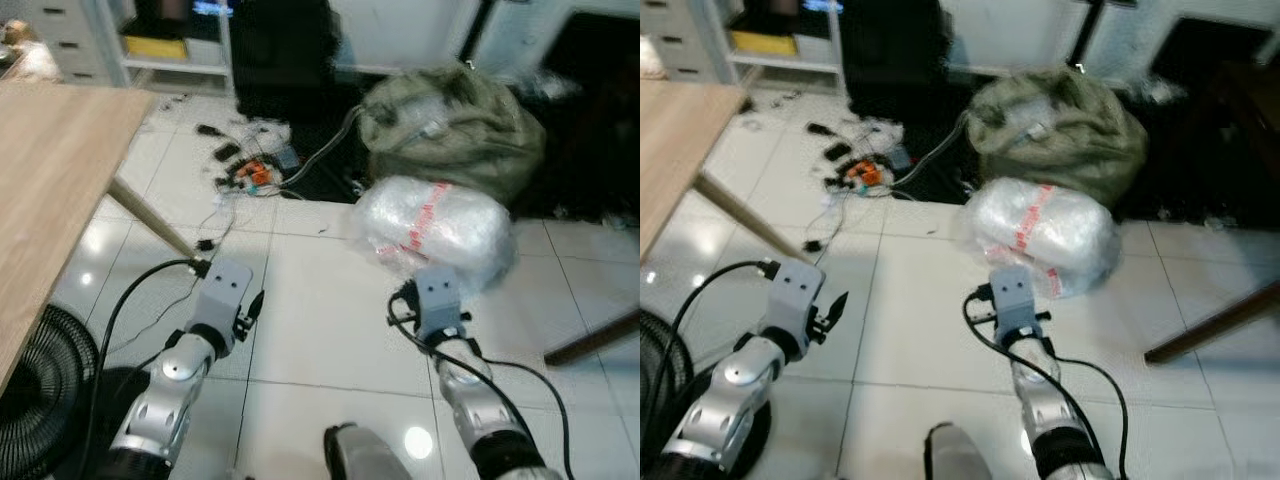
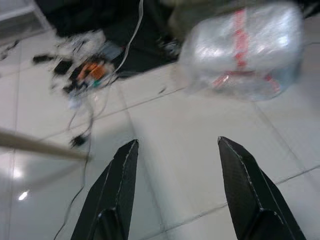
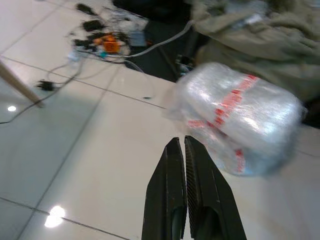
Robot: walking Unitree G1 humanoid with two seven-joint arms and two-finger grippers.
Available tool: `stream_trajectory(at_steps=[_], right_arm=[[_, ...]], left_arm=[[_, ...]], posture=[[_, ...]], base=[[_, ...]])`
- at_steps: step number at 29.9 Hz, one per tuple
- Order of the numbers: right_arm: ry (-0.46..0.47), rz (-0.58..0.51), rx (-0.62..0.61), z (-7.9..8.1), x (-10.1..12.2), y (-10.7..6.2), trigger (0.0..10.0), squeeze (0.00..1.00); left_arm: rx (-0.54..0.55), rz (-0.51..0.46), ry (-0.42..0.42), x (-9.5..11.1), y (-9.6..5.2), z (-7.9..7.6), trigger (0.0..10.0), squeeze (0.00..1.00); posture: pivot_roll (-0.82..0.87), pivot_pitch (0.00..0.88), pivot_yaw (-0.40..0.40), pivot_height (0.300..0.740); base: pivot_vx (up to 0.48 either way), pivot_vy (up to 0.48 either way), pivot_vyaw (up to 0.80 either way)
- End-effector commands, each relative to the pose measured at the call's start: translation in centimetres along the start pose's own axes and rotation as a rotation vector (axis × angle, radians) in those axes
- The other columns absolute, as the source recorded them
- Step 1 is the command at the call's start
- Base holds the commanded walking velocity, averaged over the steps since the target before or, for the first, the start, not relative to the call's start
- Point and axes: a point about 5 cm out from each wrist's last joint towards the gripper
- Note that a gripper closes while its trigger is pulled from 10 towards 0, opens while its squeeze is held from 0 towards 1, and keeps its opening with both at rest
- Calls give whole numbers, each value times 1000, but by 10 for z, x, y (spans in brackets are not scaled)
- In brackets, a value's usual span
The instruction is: Setting the table
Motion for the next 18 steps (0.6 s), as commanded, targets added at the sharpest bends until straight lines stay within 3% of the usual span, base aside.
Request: stream_trajectory(at_steps=[1, 18], right_arm=[[4, -5, 2, 2, -1, 0, 10000, 0], [13, -20, 22, 10, 0, 0, 10000, 0]], left_arm=[[-1, -5, -23, -1, -2, 1, 10000, 0], [5, -23, -67, -2, -1, 3, 10000, 0]], posture=[[-85, 17, 42, 740], [-88, 7, 44, 740]], base=[[0, 0, -800], [0, 0, -800]])
Point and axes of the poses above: a point about 5 cm out from each wrist's last joint towards the gripper, its own y axis pointing out of the wrist towards the gripper, its own x axis along the axis of the wrist's last joint, z = x × y, and after that the axes turned 1 degree about y, right-handed
